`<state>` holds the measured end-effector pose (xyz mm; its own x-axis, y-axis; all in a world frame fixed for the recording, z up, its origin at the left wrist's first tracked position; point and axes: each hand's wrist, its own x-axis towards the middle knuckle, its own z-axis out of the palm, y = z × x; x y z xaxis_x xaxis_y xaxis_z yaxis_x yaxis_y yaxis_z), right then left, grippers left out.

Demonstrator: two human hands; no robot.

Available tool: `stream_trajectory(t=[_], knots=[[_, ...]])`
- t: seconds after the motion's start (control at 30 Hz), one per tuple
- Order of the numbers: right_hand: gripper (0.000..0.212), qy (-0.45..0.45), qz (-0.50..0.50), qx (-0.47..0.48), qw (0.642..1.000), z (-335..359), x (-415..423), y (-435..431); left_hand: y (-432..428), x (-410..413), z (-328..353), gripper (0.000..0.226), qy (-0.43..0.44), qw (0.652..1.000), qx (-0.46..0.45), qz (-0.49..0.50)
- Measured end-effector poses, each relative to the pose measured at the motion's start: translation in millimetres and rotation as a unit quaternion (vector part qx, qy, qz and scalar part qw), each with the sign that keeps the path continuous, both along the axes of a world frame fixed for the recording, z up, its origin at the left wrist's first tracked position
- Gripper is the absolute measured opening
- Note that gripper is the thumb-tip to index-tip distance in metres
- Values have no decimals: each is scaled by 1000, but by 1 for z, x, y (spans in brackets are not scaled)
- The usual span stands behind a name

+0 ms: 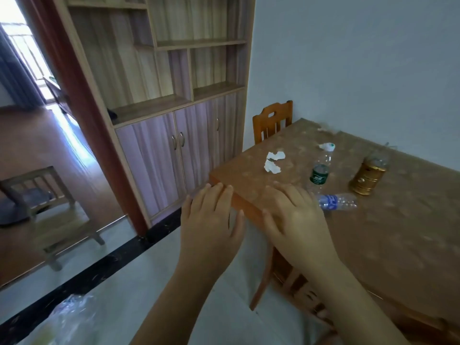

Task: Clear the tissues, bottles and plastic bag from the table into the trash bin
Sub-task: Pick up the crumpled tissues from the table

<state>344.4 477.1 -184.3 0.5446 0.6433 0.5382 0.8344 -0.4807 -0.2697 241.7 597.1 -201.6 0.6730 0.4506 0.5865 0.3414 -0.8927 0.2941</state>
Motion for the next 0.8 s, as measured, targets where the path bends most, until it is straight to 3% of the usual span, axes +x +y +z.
stream_trajectory(t=[0.4,0.8], knots=[[42,4,-23,27,999,-31,107,122,123,105,-36,44,-20,999,-9,-33],[45,31,-124,56,990,-45,262,187,203,278,-32,47,63,992,-20,-106]])
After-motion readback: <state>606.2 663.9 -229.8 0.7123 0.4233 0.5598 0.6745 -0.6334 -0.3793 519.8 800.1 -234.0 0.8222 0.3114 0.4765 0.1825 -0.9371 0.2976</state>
